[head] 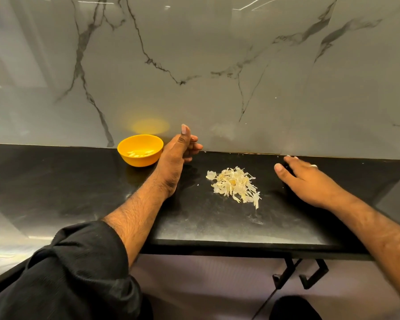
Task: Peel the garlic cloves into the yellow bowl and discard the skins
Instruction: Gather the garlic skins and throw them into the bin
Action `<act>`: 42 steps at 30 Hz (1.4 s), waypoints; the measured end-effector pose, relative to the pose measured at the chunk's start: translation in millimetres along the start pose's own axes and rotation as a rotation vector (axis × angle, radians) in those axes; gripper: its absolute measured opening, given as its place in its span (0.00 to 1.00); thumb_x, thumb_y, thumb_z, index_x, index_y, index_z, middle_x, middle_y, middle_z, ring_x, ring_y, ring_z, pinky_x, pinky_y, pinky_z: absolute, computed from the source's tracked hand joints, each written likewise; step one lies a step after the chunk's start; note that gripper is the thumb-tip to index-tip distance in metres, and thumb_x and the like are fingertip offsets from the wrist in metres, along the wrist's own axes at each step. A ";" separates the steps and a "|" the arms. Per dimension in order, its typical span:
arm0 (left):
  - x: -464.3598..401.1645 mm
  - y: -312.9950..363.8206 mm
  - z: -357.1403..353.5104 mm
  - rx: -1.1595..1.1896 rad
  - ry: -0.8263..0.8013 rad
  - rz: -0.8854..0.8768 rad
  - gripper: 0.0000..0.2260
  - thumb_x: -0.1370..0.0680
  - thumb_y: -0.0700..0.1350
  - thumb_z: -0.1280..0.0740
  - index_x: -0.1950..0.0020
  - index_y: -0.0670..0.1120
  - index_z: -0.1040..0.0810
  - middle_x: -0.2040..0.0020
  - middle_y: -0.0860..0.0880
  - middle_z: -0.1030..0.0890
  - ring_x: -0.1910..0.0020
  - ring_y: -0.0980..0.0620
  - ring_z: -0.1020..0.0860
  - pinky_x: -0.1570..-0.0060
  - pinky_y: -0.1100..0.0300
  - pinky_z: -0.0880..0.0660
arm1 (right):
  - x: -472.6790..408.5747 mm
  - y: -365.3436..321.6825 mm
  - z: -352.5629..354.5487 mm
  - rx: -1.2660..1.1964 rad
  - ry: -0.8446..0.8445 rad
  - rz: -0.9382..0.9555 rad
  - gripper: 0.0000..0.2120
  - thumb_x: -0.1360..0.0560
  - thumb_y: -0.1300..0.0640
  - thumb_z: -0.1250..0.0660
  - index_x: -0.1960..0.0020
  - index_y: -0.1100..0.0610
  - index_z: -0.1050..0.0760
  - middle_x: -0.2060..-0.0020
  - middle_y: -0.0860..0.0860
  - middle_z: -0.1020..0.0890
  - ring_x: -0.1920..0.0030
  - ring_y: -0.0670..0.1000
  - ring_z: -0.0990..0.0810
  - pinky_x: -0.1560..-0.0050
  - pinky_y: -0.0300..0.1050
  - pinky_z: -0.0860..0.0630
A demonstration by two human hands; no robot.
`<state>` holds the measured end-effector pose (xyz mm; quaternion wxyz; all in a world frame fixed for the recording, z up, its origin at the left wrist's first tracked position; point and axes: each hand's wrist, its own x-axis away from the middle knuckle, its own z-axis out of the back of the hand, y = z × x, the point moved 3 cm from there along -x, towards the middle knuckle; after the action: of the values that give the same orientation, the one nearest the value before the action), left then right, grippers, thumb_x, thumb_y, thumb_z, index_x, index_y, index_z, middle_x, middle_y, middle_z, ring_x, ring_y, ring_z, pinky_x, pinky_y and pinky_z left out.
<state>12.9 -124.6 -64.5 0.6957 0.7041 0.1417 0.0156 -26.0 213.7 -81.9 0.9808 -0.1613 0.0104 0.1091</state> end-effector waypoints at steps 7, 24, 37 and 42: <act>2.2 -2.3 1.6 0.008 0.021 -0.003 0.35 0.22 0.72 0.44 0.36 0.44 0.19 0.43 0.46 0.13 0.40 0.47 0.16 0.33 0.43 0.24 | -17.0 -41.5 -18.0 0.064 -0.177 0.156 0.61 0.34 0.15 0.70 0.14 0.54 0.53 0.15 0.51 0.54 0.16 0.47 0.58 0.16 0.51 0.58; 5.7 1.7 -1.2 0.013 0.032 -0.012 0.37 0.22 0.73 0.44 0.35 0.42 0.19 0.43 0.45 0.13 0.39 0.46 0.16 0.32 0.42 0.24 | -11.6 -81.0 -28.0 -0.004 -0.213 0.173 0.58 0.32 0.19 0.74 0.14 0.53 0.53 0.15 0.51 0.53 0.16 0.48 0.58 0.16 0.53 0.60; 7.0 4.5 -1.7 0.027 0.040 -0.009 0.37 0.22 0.72 0.44 0.35 0.42 0.20 0.43 0.44 0.13 0.39 0.45 0.16 0.34 0.44 0.24 | -19.5 -64.3 -23.7 0.064 -0.102 0.187 0.56 0.28 0.19 0.68 0.15 0.56 0.47 0.15 0.53 0.48 0.15 0.49 0.53 0.16 0.52 0.55; 9.3 5.2 -2.1 0.039 0.042 -0.007 0.36 0.23 0.72 0.44 0.36 0.43 0.19 0.42 0.44 0.13 0.39 0.45 0.16 0.32 0.42 0.25 | -23.6 -77.2 -22.6 -0.360 -0.251 0.307 0.48 0.26 0.19 0.61 0.19 0.47 0.34 0.18 0.46 0.35 0.18 0.46 0.40 0.18 0.48 0.48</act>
<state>22.3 -120.5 -61.0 0.6789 0.7164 0.1590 0.0249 -31.9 130.2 -77.7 0.9020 -0.3147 -0.1064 0.2757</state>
